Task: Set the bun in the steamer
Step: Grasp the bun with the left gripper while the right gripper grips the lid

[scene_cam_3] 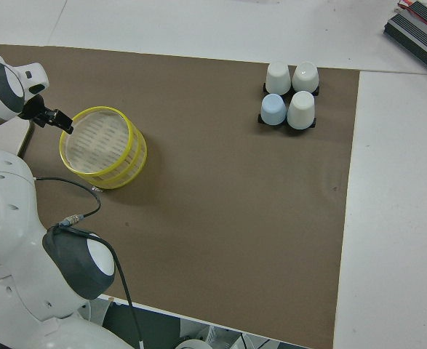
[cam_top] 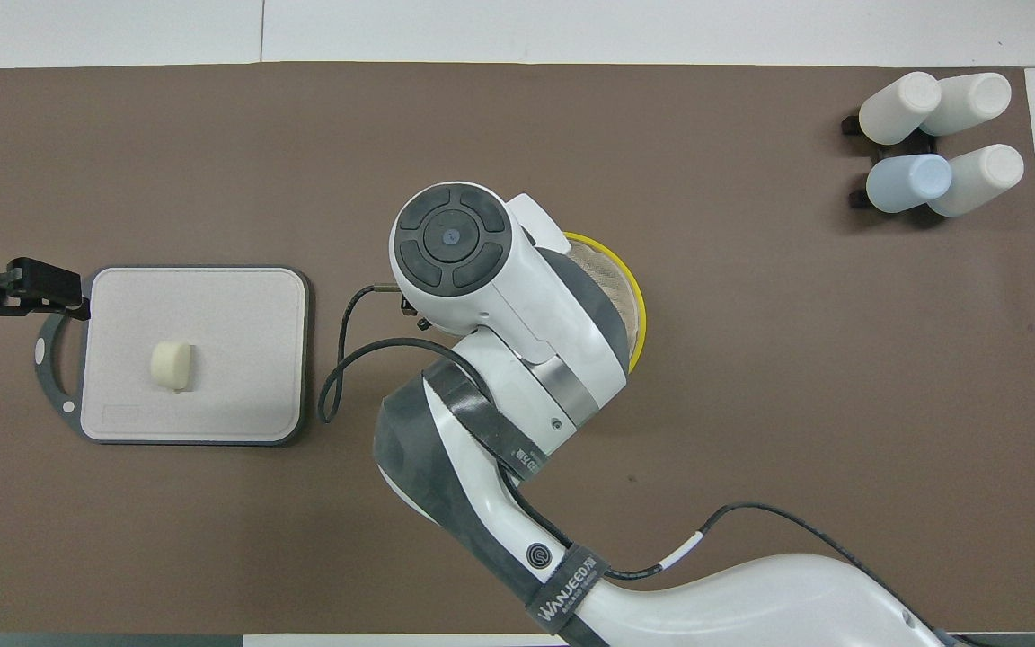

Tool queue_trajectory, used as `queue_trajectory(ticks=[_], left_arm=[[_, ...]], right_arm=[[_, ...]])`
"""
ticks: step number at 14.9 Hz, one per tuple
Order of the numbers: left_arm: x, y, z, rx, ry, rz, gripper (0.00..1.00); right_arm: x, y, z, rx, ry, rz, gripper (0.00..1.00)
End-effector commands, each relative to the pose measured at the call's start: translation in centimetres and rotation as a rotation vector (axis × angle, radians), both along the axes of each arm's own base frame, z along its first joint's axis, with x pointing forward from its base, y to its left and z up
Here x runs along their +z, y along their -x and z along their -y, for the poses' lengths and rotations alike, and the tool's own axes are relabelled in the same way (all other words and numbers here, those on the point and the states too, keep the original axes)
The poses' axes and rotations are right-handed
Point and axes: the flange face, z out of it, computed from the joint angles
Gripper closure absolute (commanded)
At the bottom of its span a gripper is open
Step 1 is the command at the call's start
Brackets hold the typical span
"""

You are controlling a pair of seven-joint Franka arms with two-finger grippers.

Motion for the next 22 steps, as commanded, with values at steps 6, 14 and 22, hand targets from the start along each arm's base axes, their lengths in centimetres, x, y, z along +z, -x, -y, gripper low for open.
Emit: queue_trajectory(ticks=[6,14,22], left_arm=[[-7.7,2.2,-0.3,-0.021,-0.039,0.081,0.0],[-17.5,2.1,-0.2,-0.081,-0.037,0.056,0.0],[-23.4,0.8,-3.1,-0.187,-0.035,0.03,0.09]], right_arm=[[-2.7,-0.6,-0.1,-0.019,-0.015,0.015,0.04],[-5.5,-0.4,-0.2,-0.029,-0.012,0.009,0.32],[-3.7,-0.1,0.2,-0.01,0.039,-0.021,1.0]])
